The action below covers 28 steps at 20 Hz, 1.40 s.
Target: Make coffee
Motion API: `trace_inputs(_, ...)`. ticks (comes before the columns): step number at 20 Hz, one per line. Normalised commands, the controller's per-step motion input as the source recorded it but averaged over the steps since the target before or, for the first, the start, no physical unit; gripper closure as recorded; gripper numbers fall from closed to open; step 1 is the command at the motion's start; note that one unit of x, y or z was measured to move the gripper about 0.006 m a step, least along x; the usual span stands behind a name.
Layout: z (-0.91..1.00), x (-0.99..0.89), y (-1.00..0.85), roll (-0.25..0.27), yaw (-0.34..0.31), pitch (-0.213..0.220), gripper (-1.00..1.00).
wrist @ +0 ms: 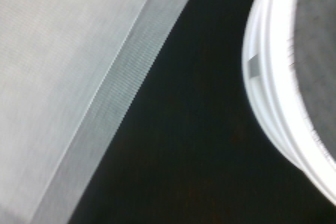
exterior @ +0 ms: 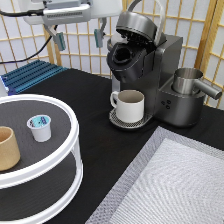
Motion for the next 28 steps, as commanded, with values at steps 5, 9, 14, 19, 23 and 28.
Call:
trace_inputs(5, -0.09, -0.06, -0.24, -0.211, -0.211, 0.0, -1.0)
trace_inputs(9, -0.2, -0.16, -0.78, -0.059, -0.075, -0.052, -1.0)
trace_inputs(14, -0.19, -0.13, -0.98, 0.057, -0.001, -0.072, -1.0)
trace_inputs(19, -0.3, -0.12, -0.83, 0.155, 0.002, -0.089, -1.0)
trace_inputs(23, -0.52, -0.12, -0.49, 0.126, 0.0, -0.048, -1.0)
trace_inputs(28, -0.46, -0.25, -0.1, 0.034, 0.0, -0.015, -1.0)
